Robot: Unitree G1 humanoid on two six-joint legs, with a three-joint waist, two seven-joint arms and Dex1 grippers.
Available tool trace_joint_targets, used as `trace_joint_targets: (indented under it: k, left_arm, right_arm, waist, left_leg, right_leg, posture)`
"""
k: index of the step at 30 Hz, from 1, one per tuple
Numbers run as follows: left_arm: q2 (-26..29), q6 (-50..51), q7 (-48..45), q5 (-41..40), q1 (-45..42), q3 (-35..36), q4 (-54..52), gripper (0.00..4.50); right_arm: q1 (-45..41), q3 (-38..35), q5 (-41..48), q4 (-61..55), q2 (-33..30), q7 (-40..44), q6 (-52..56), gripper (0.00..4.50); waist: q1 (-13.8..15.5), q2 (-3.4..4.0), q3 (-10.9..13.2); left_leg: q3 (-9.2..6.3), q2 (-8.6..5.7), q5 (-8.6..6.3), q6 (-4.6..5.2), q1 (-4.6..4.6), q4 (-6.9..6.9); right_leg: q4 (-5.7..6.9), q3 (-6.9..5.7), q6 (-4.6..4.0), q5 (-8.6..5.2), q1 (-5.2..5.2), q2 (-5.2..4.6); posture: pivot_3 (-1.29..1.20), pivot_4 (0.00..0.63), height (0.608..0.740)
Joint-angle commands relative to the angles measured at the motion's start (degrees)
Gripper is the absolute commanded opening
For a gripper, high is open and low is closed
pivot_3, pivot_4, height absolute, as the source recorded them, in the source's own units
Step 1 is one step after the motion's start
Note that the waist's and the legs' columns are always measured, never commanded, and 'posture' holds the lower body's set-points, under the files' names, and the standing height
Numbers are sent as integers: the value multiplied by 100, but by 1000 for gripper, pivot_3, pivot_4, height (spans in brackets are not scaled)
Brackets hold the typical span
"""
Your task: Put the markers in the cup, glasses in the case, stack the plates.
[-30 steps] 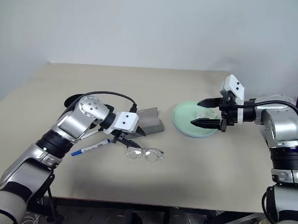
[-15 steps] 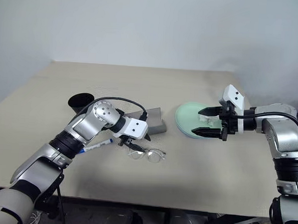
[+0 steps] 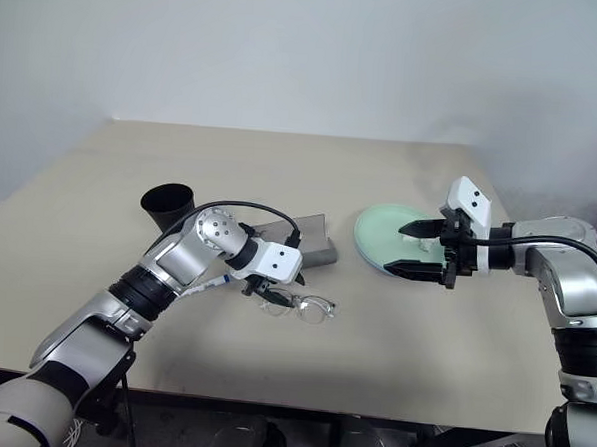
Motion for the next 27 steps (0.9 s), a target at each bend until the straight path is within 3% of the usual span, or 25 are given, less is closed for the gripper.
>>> trace_joint_targets:
  k: [1,5,12,21,27]
  left_arm:
    - [-78,-69,99,56,-51,38,3,2343]
    - [-146,-77,173,112,-52,30,61,2343]
    - [-200,-113,197,169,-55,24,121,39]
    - [-207,-70,57,101,-30,41,-1,39]
    - [-317,667,-63,-540,-806,762,219,39]
  right_arm:
    - [-83,-244,148,-218,-81,-109,18,4475]
    - [-55,-257,194,-266,-89,-174,46,4475]
    - [0,-268,226,-312,-104,-249,54,4500]
    - [-44,-251,210,-268,-84,-289,23,4500]
    - [-142,-195,178,-171,-64,-256,-14,4500]
  waist:
    - [1,0,0]
    - [0,0,0]
    - [0,0,0]
    - [0,0,0]
    - [1,-9,6]
  left_leg:
    - [-1,0,0,0,0,1]
    - [-1,0,0,1,0,2]
    - [-1,0,-1,2,-1,2]
    - [-1,0,-1,2,-1,4]
    - [-5,0,-1,3,-8,9]
  right_leg:
    - [0,0,0,0,1,0]
    - [0,0,1,0,2,-1]
    - [0,0,2,1,1,0]
    - [0,-1,2,1,2,0]
    - [0,-2,2,1,-1,0]
  posture:
    - [0,0,732]
    - [0,0,732]
    - [0,0,732]
    - [0,0,732]
    - [0,0,732]
